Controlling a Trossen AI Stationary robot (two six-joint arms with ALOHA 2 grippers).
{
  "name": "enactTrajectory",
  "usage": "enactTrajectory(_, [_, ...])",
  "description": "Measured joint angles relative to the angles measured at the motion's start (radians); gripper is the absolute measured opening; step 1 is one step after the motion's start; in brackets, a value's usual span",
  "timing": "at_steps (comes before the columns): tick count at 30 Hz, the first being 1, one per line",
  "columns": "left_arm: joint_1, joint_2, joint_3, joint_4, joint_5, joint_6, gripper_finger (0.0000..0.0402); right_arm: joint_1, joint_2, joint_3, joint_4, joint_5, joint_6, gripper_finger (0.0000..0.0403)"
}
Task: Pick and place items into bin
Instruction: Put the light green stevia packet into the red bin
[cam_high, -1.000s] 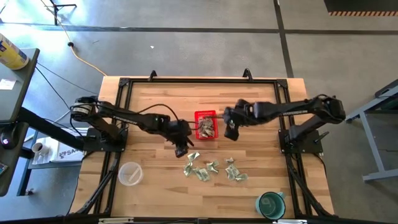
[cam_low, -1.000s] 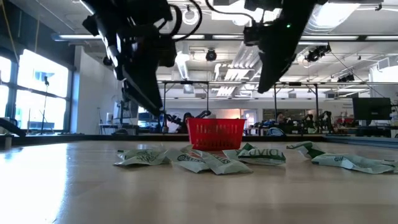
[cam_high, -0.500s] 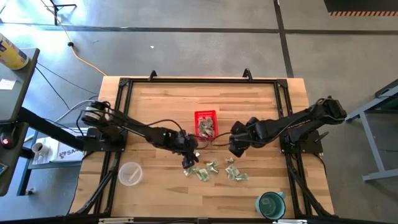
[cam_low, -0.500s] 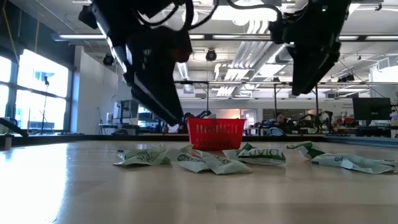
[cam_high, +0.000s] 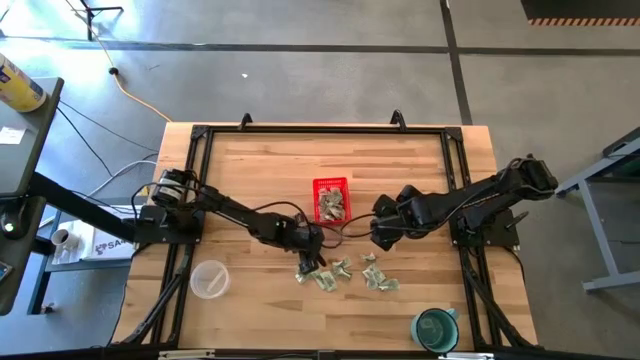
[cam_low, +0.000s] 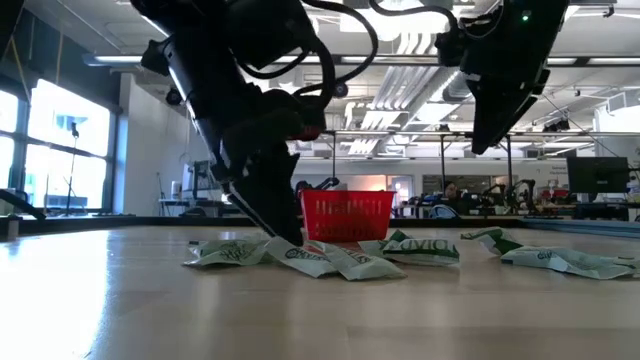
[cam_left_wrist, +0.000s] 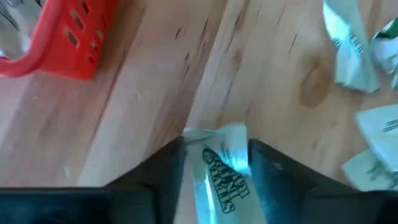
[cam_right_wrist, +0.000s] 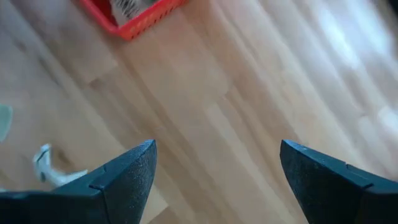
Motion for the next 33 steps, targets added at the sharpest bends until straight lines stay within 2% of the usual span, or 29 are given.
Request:
enactTrajectory(3, [0.000, 0.002, 0.002, -0.030, -0.035, 0.066, 0.0148, 0.000, 0.000, 0.000, 0.001, 0.053, 0.000, 0.0330])
enactTrajectory(7, [0.013, -0.004, 0.000, -0.046, -0.052, 0.164, 0.0043, 0.000, 0.000, 0.000, 0.001, 0.071, -0.001, 0.0330])
enactTrajectory(8, [0.021, -0.014, 0.000, -0.055, -0.046, 0.177, 0.0030, 0.000, 0.000, 0.000, 0.001, 0.075, -0.001, 0.0330])
enactTrajectory(12, [0.077, -0.070, 0.028, -0.211, -0.070, 0.190, 0.0038, 0.013, -0.026, 0.000, -0.001, 0.113, 0.002, 0.0330])
enactTrajectory(16, [0.147, -0.165, 0.144, -0.313, -0.112, 0.280, 0.0043, 0.030, -0.065, 0.000, -0.061, 0.142, 0.057, 0.0330])
enactTrajectory(19, [0.197, -0.196, 0.211, -0.281, -0.104, 0.385, 0.0031, 0.045, -0.086, 0.000, -0.109, 0.137, 0.088, 0.0330])
enactTrajectory(22, [0.252, -0.201, 0.259, -0.185, -0.046, 0.493, 0.0031, 0.063, -0.089, 0.000, -0.115, 0.097, 0.089, 0.0330])
enactTrajectory(25, [0.306, -0.160, 0.278, -0.160, 0.087, 0.515, 0.0036, 0.082, -0.084, 0.000, -0.112, 0.068, 0.085, 0.0330])
enactTrajectory(27, [0.333, -0.119, 0.273, -0.177, 0.141, 0.496, 0.0067, 0.095, -0.080, -0.001, -0.099, 0.055, 0.084, 0.0330])
enactTrajectory(33, [0.346, -0.080, 0.276, -0.213, 0.151, 0.388, 0.0208, 0.149, -0.061, -0.023, 0.011, -0.057, -0.041, 0.0330])
